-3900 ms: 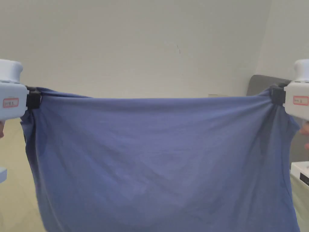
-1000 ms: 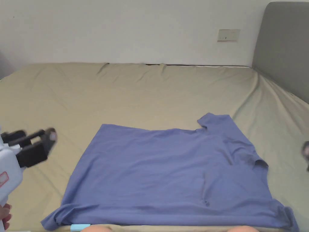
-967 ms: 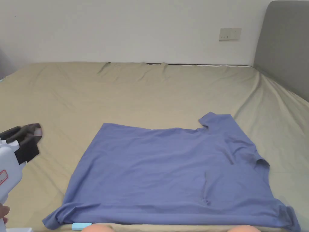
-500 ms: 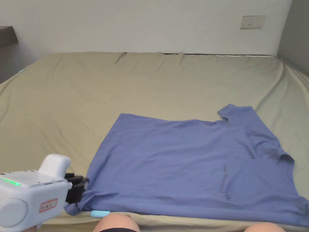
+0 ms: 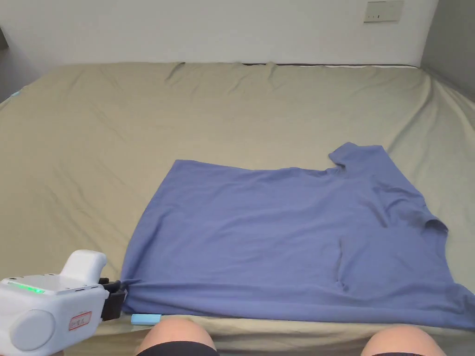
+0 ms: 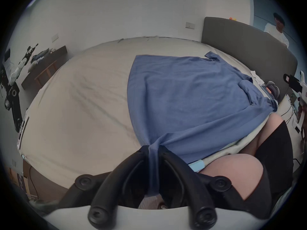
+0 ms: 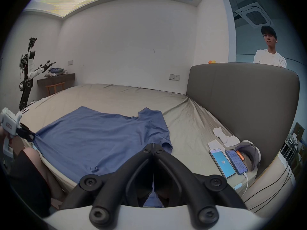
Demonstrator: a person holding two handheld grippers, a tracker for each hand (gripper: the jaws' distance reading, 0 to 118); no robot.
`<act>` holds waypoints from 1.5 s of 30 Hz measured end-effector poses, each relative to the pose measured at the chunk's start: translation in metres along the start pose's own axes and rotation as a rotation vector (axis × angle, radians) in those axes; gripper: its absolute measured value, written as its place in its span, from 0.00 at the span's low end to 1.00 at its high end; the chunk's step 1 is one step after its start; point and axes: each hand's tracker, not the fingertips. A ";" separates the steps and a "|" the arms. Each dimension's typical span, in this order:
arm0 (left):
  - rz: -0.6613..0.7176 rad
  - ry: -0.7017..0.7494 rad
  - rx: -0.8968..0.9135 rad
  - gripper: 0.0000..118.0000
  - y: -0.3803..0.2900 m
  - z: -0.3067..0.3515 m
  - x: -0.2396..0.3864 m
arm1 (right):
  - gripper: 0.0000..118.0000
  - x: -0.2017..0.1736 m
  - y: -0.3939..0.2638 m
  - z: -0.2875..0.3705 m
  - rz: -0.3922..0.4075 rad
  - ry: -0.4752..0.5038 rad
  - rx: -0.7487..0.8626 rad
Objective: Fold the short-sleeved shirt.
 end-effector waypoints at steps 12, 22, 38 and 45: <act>0.014 -0.007 0.077 0.06 0.019 0.025 0.016 | 1.00 0.064 -0.085 -0.044 -0.127 0.042 -0.395; 0.017 0.000 0.052 0.06 0.014 0.025 0.019 | 0.02 0.071 -0.098 -0.047 -0.100 0.162 -0.408; 0.083 0.012 0.154 0.06 0.147 0.011 -0.018 | 0.02 0.072 0.029 -0.118 -0.092 0.110 -0.368; 0.035 0.046 -0.002 0.06 0.207 -0.096 -0.021 | 0.02 0.073 0.031 -0.224 -0.053 0.035 -0.506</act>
